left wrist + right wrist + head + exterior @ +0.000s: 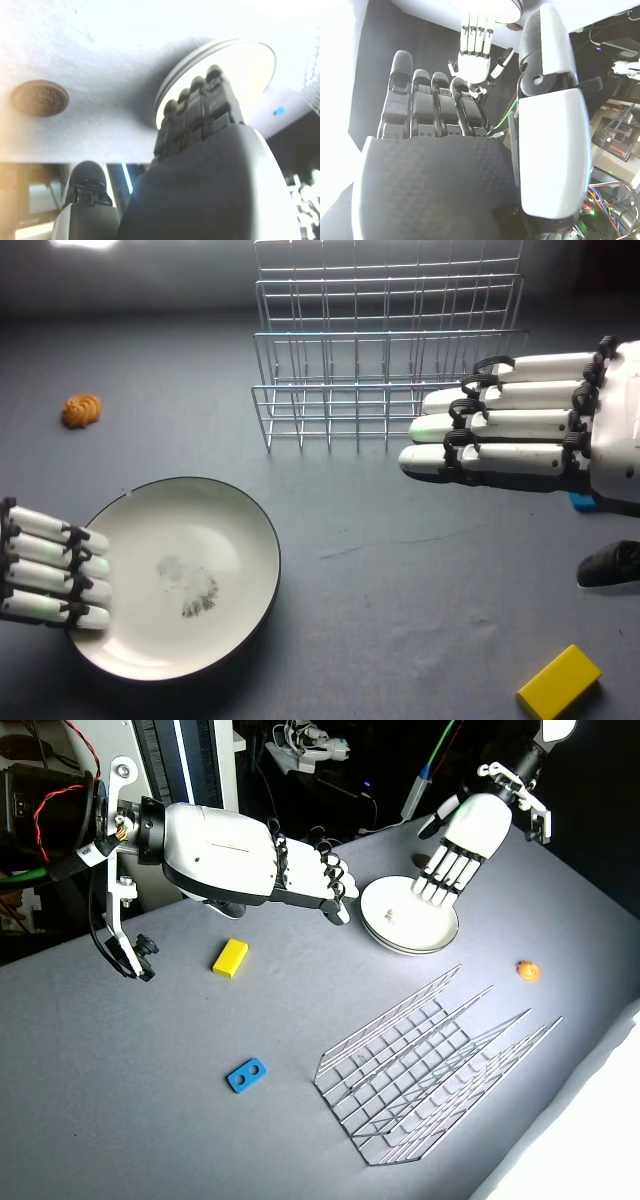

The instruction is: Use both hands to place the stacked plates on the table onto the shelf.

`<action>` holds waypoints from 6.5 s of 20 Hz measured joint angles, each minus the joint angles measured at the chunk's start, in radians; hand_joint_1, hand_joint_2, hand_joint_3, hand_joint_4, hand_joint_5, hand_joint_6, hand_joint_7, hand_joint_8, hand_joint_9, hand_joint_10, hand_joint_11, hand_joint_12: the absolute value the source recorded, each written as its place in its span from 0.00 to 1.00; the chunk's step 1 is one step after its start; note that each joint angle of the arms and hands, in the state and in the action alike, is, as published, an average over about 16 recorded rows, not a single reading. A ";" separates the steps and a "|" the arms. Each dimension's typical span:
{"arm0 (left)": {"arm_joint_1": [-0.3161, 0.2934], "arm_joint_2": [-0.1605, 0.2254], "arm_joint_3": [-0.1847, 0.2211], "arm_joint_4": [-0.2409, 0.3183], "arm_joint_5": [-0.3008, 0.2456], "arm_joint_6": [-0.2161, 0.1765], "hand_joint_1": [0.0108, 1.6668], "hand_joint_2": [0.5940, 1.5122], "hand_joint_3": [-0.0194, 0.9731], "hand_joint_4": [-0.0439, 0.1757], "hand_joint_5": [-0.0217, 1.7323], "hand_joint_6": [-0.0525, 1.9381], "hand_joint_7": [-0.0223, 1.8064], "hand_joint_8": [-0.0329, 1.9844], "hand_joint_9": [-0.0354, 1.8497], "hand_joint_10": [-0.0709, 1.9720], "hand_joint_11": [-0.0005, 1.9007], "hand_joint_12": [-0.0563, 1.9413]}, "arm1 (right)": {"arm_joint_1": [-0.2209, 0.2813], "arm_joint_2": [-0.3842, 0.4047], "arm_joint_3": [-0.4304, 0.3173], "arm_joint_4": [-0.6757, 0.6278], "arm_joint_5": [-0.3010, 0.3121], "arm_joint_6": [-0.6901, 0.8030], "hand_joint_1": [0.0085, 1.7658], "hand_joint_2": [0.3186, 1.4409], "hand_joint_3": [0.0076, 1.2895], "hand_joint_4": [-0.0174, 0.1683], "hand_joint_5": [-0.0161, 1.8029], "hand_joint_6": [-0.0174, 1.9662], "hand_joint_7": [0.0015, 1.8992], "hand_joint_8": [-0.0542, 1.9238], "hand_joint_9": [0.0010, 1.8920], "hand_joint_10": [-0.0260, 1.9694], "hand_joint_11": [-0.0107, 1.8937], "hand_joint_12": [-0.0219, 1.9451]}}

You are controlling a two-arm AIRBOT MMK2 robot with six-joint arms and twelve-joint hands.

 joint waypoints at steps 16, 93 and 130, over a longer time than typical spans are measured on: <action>0.056 -0.016 -0.107 -0.084 0.104 -0.037 0.00 0.60 0.04 0.17 0.01 0.02 0.01 0.01 0.03 0.04 0.01 0.02 | -0.005 -0.033 0.000 0.019 -0.022 -0.037 0.65 0.57 0.01 0.10 0.02 0.02 0.01 0.03 0.03 0.02 0.02 0.42; -0.225 0.074 -0.016 -0.344 0.241 -0.040 0.00 0.60 0.04 0.20 0.03 0.04 0.02 0.02 0.03 0.04 0.01 0.02 | -0.017 -0.690 0.302 0.490 0.013 -0.885 0.63 0.60 0.00 0.14 0.48 0.51 0.51 0.48 0.53 0.32 0.34 0.71; -0.189 0.082 0.007 -0.153 -0.016 -0.041 0.01 0.60 0.04 0.20 0.02 0.04 0.02 0.02 0.03 0.04 0.01 0.02 | 0.349 -0.329 0.092 0.893 -0.191 -0.603 0.67 0.60 0.00 0.19 0.51 0.52 0.55 0.52 0.52 0.35 0.35 0.71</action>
